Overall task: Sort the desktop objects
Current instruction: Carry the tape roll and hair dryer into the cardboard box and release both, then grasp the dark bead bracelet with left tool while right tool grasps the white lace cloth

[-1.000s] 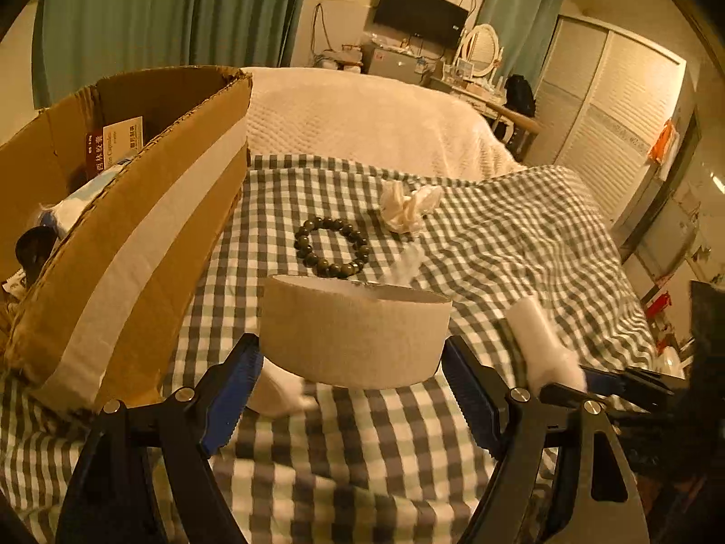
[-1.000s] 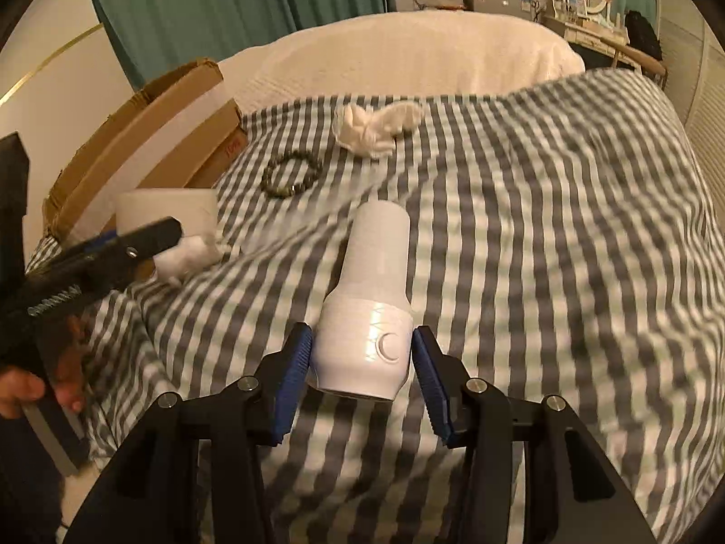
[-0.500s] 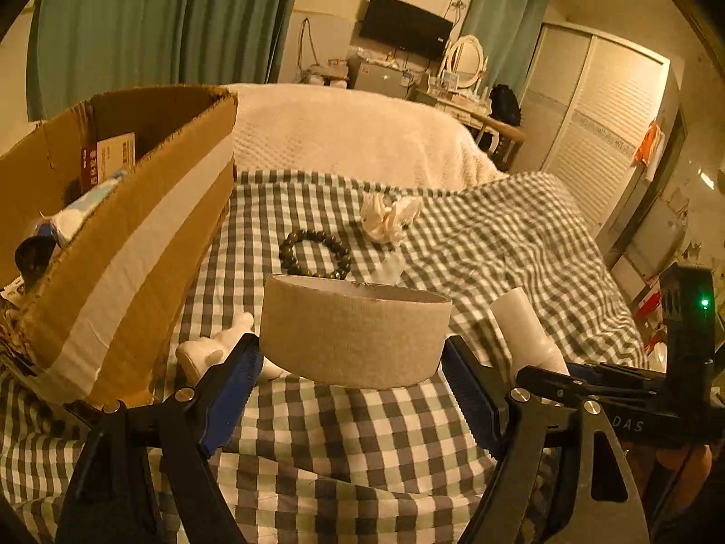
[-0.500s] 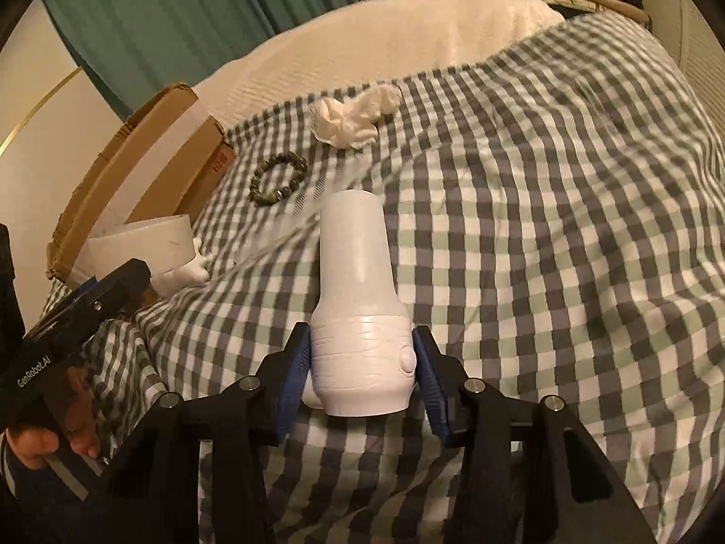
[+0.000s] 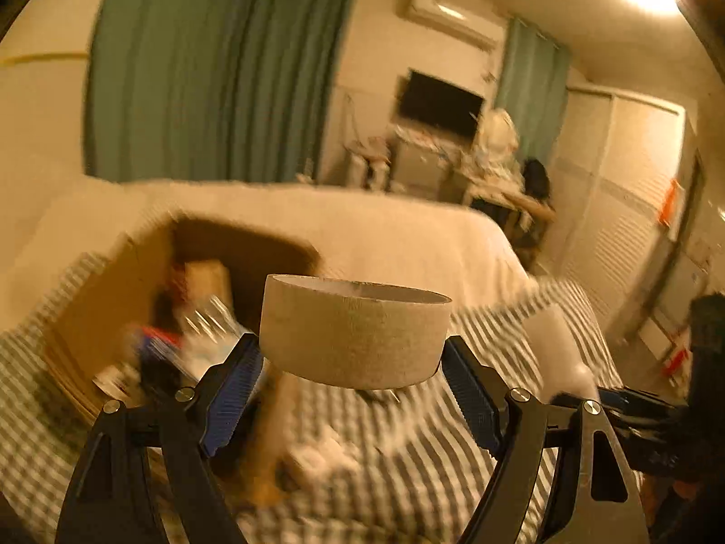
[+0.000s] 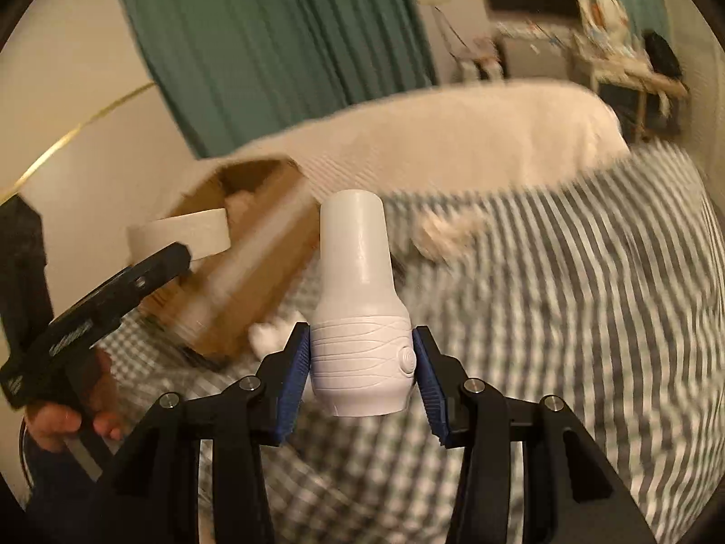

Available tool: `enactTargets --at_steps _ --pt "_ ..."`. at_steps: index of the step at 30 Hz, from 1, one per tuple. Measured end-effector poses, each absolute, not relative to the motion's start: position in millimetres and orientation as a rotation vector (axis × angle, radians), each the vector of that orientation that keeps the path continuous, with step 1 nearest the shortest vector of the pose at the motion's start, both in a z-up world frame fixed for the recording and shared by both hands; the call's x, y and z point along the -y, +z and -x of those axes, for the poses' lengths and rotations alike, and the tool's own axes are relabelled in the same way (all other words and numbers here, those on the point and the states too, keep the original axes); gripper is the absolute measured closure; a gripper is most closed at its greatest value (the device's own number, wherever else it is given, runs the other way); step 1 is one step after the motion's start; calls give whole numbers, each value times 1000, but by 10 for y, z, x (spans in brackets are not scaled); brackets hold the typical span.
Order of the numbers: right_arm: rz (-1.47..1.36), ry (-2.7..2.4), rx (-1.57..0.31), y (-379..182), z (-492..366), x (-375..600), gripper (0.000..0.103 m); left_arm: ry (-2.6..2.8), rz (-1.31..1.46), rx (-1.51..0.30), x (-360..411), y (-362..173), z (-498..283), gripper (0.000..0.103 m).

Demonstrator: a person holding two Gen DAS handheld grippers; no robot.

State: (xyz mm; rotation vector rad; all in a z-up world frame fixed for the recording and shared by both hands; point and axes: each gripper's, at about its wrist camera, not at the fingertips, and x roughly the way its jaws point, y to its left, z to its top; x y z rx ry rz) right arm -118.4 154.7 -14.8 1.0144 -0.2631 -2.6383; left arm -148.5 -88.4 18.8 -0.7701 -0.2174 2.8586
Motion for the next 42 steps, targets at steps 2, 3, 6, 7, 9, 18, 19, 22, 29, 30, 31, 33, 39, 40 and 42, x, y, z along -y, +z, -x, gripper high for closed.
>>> enactTargets --at_steps 2,3,6,7,9,18,19,22,29,30,31,33,39,40,42 --pt "-941 -2627 244 54 1282 -1393 59 2938 718 200 1084 417 1588 20" --pt "-908 -2617 239 149 1340 -1311 59 2967 711 195 1165 478 1636 20" --pt "-838 -2574 243 370 1577 -1017 59 3051 707 237 1439 570 1810 20" --pt "-823 -2559 246 407 1637 -932 59 3078 707 257 1528 540 1851 20" --pt "-800 -2542 247 432 1752 -744 59 3128 731 278 1703 390 1917 20" --pt "-939 -2431 202 -60 2456 219 59 3137 985 317 2264 -413 2226 20" --pt "-961 -2427 194 -120 2561 324 59 3139 985 314 2286 -442 2215 20" --pt "-975 -2438 234 -222 2739 408 56 3131 998 340 2340 -517 2242 16" --pt "-891 -2558 297 7 2598 20 36 3152 1100 297 2302 -583 2226 0" --pt "-885 -2582 286 65 2517 -74 35 3152 1076 294 2274 -542 2185 0" --pt "-877 -2618 273 101 2420 -210 35 3146 1049 284 2227 -491 2134 0" --pt "-870 -2676 254 155 2265 -430 35 3124 988 242 2096 -372 2039 0" --pt "-942 -2801 203 166 1737 -1202 35 2948 848 52 1304 -56 1645 0" --pt "-953 -2816 193 143 1644 -1306 35 2913 839 27 1156 -31 1590 0" --pt "-967 -2836 182 65 1503 -1509 35 2846 840 -15 806 -12 1481 0"
